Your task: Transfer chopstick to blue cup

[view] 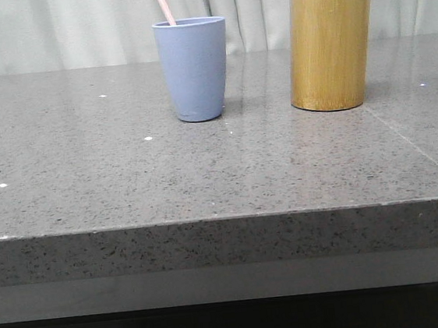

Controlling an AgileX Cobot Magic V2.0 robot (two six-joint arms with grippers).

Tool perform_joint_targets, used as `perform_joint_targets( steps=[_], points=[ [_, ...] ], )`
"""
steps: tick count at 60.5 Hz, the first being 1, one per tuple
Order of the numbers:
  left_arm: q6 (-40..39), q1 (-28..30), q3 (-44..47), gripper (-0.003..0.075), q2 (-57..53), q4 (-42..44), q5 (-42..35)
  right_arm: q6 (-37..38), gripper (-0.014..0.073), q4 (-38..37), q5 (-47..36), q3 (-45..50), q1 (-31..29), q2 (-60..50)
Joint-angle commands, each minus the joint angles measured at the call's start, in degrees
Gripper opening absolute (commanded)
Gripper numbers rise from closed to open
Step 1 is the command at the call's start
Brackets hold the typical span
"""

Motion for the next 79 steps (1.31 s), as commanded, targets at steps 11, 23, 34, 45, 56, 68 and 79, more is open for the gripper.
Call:
perform_joint_targets(
  steps=[11, 23, 34, 45, 56, 68, 79],
  points=[
    [-0.2, -1.2, 0.5, -0.0019, -1.5, -0.6, -5.8, -0.1, -0.0068, 0.7, -3.9, -1.4, -0.2, 0.3],
    [-0.2, -1.2, 0.5, -0.0019, -1.3, -0.6, -5.8, -0.1, -0.0068, 0.7, -3.9, -1.4, -0.2, 0.3],
    [-0.5, -1.2, 0.5, -0.0018, -1.3, 0.7, -5.7, -0.1, -0.0068, 0.7, -3.9, -1.4, -0.2, 0.3],
    [-5.0, -1.2, 0.5, -0.0018, -1.3, 5.3, -5.7, -0.1, -0.0068, 0.7, -3.9, -1.4, -0.2, 0.3],
    [-5.0, -1.2, 0.5, -0.0018, -1.3, 4.2, -5.3, -0.1, -0.0068, 0.7, -3.9, -1.4, -0.2, 0.3],
    [-4.4, -2.5, 0.5, -0.0018, -1.3, 3.3, -5.4, -0.1, -0.0068, 0.7, -3.9, -1.4, -0.2, 0.3],
    [-4.4, -5.5, 0.5, -0.0018, -1.3, 3.5, -5.5, -0.1, -0.0068, 0.7, -3.9, -1.4, -0.2, 0.3]
  ],
)
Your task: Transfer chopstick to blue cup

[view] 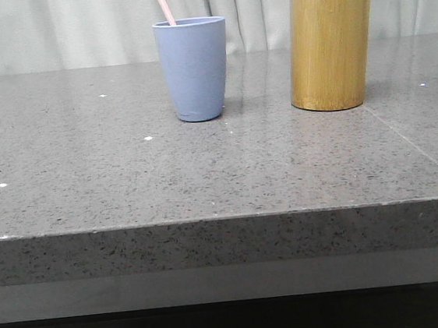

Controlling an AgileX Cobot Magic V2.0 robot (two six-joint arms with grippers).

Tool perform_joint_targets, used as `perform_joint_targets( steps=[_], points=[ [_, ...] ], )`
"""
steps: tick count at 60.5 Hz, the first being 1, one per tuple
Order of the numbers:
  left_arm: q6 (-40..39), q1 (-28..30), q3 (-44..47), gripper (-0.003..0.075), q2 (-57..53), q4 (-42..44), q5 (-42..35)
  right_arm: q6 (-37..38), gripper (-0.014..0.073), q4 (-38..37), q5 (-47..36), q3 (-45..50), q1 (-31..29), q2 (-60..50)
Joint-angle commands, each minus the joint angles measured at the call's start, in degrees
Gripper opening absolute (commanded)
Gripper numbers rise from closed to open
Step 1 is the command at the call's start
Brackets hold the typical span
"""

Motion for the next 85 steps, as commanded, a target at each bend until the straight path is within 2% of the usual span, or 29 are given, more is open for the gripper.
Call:
perform_joint_targets(
  steps=[1, 51, 56, 63, 70, 78, 85],
  points=[
    [0.0, -1.2, 0.5, -0.0018, -1.3, -0.4, -4.5, -0.1, -0.0068, 0.7, -3.9, -1.4, -0.2, 0.3],
    [0.0, -1.2, 0.5, -0.0019, -1.3, -0.3, -4.8, -0.1, -0.0068, 0.7, -3.9, -1.4, -0.2, 0.3],
    [0.0, -1.2, 0.5, -0.0019, -1.3, -0.3, -4.8, -0.6, -0.0068, -1.2, -5.4, 0.0, -0.8, -1.0],
    [0.0, -1.2, 0.5, -0.0019, -1.3, -0.3, -4.8, -0.8, -0.0068, -1.8, -14.7, 7.5, -5.4, -6.4],
    [0.0, -1.2, 0.5, -0.0019, -1.3, -0.3, -4.8, -0.8, -0.0068, -1.8, -25.4, 18.8, -9.6, -13.9],
    [0.0, -1.2, 0.5, -0.0019, -1.3, -0.3, -4.8, -0.8, -0.0068, -1.8, -34.7, 31.7, -11.8, -21.4],
    [0.0, -1.2, 0.5, -0.0019, -1.3, -0.3, -4.8, -0.8, -0.0068, -1.8, -39.4, 39.8, -12.4, -26.9]
  ],
)
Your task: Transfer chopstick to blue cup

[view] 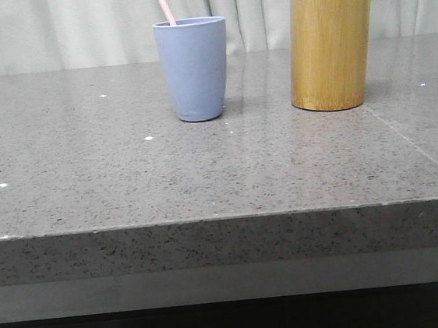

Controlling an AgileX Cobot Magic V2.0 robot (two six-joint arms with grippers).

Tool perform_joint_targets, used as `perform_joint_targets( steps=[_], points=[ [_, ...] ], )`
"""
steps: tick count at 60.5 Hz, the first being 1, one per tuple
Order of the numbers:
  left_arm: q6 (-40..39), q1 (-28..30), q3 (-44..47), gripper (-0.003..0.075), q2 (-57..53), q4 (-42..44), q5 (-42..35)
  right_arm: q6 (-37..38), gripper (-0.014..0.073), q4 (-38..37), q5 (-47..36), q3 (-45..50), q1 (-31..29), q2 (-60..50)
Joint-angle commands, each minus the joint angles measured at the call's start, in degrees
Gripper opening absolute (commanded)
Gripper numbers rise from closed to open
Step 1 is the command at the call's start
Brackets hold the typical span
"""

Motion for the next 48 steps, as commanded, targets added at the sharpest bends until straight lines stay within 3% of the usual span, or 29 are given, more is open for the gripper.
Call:
perform_joint_targets(
  steps=[1, 16, 48],
  points=[
    [0.0, -0.5, 0.5, -0.0019, -1.3, -0.3, -4.8, -0.6, -0.0068, -0.2, -9.3, 3.7, -0.7, -3.1],
    [0.0, -0.5, 0.5, -0.0019, -1.3, -0.3, -4.8, -0.6, -0.0068, -0.2, -12.8, 12.4, -0.9, -10.0],
    [0.0, -0.5, 0.5, -0.0019, -1.3, -0.3, -4.8, -0.6, -0.0068, -0.2, -12.0, 12.4, -2.6, -10.4]
  ],
)
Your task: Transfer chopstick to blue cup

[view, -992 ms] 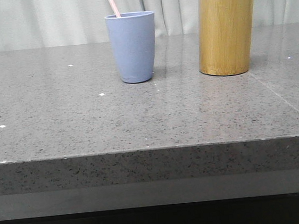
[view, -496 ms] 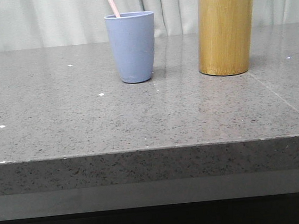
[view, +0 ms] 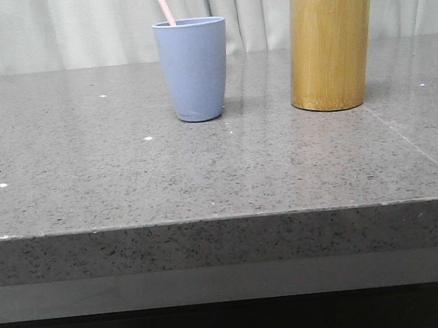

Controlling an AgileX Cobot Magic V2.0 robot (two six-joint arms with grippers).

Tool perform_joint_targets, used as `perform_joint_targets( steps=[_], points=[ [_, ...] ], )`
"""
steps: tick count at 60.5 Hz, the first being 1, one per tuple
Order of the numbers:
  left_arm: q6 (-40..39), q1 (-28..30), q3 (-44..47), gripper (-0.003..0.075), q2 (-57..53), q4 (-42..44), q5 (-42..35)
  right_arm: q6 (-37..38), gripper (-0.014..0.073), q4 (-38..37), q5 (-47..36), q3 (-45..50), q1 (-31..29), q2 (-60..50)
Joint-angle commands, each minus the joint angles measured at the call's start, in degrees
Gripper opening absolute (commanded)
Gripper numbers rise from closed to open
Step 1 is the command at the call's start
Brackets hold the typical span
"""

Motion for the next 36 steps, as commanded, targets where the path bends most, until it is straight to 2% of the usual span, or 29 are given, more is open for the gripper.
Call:
perform_joint_targets(
  steps=[1, 14, 18, 25, 36],
  points=[
    [0.0, -0.5, 0.5, -0.0019, -1.3, -0.3, -4.8, -0.5, -0.0068, -0.2, -5.2, -0.3, -0.2, -1.2],
    [0.0, -0.5, 0.5, -0.0019, -1.3, -0.3, -4.8, -0.4, -0.0068, -0.8, -5.5, -0.3, -0.3, -1.2],
    [0.0, -0.5, 0.5, -0.0019, -1.3, -0.3, -4.8, 2.8, -0.0068, -4.9, -6.0, -0.3, -0.3, -1.2],
    [0.0, -0.5, 0.5, -0.0019, -1.3, -0.3, -4.8, 13.2, -0.0068, -13.7, -7.0, -0.3, -0.6, -1.3],
    [0.0, -0.5, 0.5, -0.0019, -1.3, -0.3, -4.8, 15.0, -0.0068, -14.6, -7.1, -0.3, -2.2, -1.3]
  ],
)
